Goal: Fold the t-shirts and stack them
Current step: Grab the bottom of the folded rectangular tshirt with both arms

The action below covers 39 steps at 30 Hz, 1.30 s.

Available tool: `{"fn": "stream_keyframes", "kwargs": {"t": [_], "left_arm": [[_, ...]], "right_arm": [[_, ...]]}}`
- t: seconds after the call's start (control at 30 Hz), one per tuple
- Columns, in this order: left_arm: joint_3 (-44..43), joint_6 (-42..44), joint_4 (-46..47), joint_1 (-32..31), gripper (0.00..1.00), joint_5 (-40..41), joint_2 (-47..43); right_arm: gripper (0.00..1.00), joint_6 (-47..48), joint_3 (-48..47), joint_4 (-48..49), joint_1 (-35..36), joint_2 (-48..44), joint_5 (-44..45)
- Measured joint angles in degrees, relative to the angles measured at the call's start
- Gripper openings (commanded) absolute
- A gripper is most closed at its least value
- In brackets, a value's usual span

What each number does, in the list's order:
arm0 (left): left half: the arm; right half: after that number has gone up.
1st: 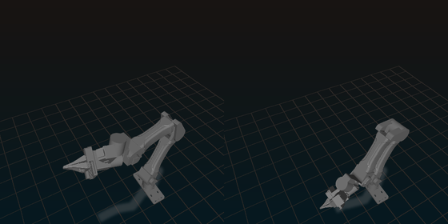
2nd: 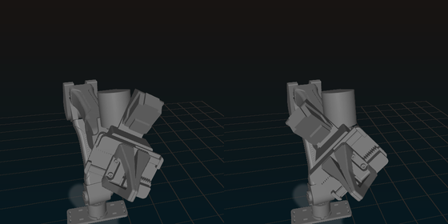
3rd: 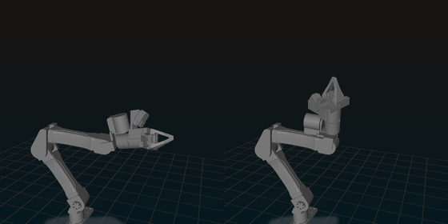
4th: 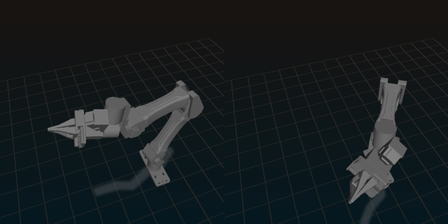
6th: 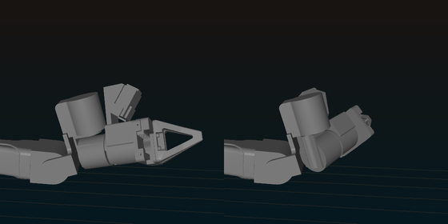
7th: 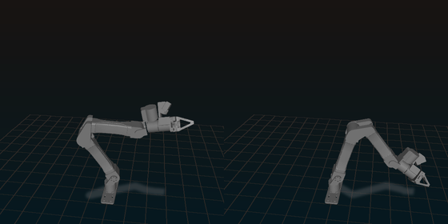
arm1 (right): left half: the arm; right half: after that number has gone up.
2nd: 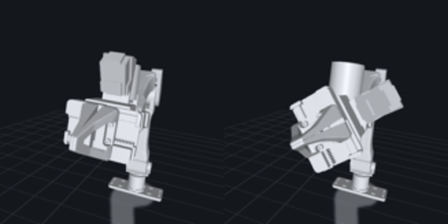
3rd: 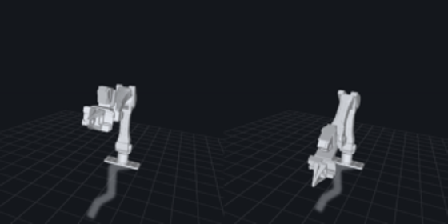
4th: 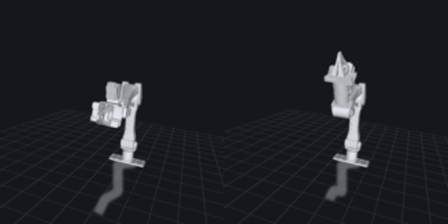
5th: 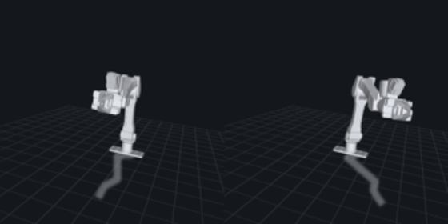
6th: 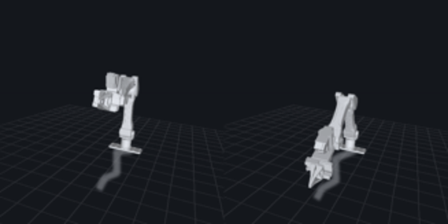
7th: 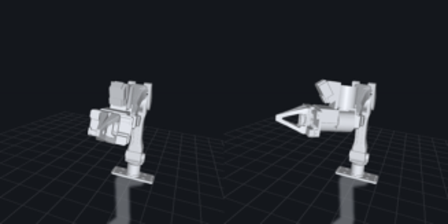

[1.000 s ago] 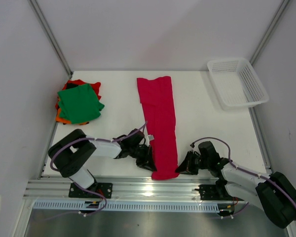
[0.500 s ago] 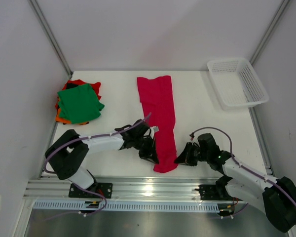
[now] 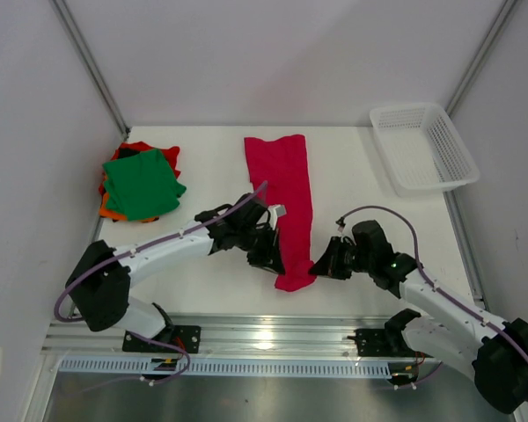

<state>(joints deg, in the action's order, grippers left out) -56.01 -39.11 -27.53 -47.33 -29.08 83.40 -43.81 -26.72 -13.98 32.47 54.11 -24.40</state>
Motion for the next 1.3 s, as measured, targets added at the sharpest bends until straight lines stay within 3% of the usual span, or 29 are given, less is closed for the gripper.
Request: {"fn": "stream_keyframes", "kwargs": {"t": [0.4, 0.7, 1.03, 1.3], "left_arm": [[-3.1, 1.46, -9.62, 0.07, 0.01, 5.16, -6.54], [0.0, 1.62, -9.88, 0.37, 0.01, 6.43, -10.29], [-0.85, 1.66, -9.53, 1.2, 0.01, 6.36, -8.61], [-6.4, 2.38, -11.19, 3.89, 0.01, 6.05, -2.38]], "right_arm": [[0.0, 1.07, -4.2, -10.58, 0.02, -9.11, 2.27], [0.0, 0.79, -4.28, -12.44, 0.04, -11.04, 2.32], [0.0, 1.68, -4.46, -11.8, 0.02, -7.32, 2.34], [0.0, 5.16, -9.94, -10.69, -1.42, 2.38, 3.19]]}}
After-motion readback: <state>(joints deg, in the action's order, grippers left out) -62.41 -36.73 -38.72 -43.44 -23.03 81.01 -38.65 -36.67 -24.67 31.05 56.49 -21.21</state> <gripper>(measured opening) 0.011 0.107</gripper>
